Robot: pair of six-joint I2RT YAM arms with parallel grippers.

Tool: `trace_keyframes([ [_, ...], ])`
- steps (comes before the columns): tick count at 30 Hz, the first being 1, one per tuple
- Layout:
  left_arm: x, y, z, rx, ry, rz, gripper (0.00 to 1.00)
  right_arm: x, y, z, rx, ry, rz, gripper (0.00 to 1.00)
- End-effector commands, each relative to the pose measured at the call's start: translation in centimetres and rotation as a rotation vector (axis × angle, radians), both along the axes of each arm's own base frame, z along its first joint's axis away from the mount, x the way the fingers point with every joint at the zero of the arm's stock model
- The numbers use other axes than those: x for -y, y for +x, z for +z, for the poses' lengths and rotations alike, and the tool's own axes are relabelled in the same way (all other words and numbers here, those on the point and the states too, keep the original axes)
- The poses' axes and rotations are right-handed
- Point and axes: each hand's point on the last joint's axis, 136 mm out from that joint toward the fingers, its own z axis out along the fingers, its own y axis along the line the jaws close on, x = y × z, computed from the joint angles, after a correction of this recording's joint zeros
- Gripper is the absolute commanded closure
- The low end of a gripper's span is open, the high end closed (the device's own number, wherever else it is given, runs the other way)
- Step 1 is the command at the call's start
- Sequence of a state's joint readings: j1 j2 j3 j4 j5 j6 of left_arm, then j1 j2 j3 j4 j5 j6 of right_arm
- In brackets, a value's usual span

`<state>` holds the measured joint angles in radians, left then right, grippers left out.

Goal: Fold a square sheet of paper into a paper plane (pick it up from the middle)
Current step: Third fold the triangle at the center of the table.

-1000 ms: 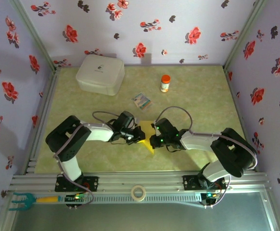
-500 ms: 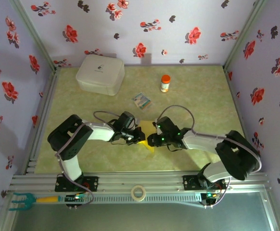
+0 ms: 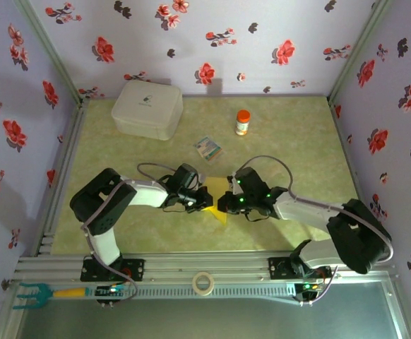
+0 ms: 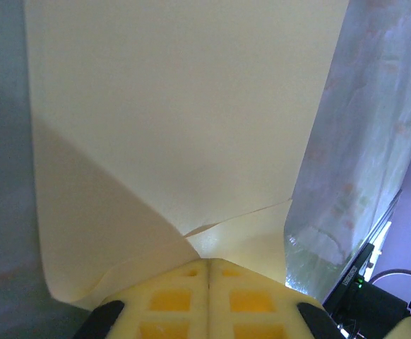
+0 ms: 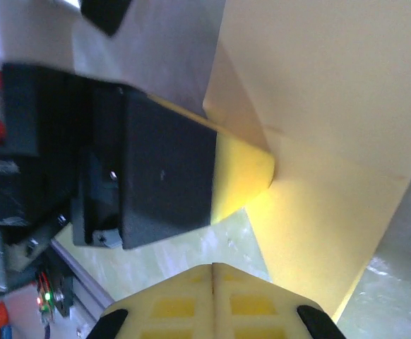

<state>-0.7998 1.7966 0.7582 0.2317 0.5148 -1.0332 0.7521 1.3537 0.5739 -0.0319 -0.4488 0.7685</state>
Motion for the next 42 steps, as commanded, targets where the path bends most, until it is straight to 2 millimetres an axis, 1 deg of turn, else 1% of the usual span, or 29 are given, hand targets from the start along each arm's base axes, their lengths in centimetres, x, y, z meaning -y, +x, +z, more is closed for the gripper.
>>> trace_keyframes([
  [1,-1.4,-1.0,-2.8,-0.041,0.096,-0.007,1.00,-1.2,-1.4,-0.4,-0.059,0.012,0.050,0.96],
  [6,-1.3,-1.1,-2.8,-0.042,0.096,-0.008,1.00,-2.0,-1.6,-1.8,-0.073,-0.061,0.090,0.98],
  [9,-1.4,-1.0,-2.8,-0.043,0.097,-0.006,1.00,-2.0,-1.3,-2.7,-0.078,-0.100,0.092,0.97],
  [14,-1.4,-1.0,-2.8,-0.042,0.098,-0.008,1.00,-1.7,-1.3,-3.8,-0.093,-0.141,0.097,0.97],
  [17,-1.4,-1.1,-2.9,-0.044,0.099,-0.009,1.00,-0.9,-1.7,-4.9,-0.112,-0.181,0.096,0.96],
  [20,-1.4,-1.1,-2.9,-0.045,0.100,-0.009,1.00,-0.2,-2.1,-5.6,-0.121,-0.208,0.098,0.96],
  [30,-1.7,-1.2,-3.5,-0.060,0.116,-0.007,1.00,0.7,-3.0,-6.1,-0.138,-0.182,0.073,0.94],
  [34,-1.8,-1.2,-3.7,-0.067,0.121,-0.003,1.00,0.9,-3.1,-6.0,-0.142,-0.155,0.057,0.93],
  [42,-2.0,-1.3,-3.8,-0.073,0.124,0.001,1.00,1.3,-3.9,-5.7,-0.165,-0.083,0.024,0.92],
])
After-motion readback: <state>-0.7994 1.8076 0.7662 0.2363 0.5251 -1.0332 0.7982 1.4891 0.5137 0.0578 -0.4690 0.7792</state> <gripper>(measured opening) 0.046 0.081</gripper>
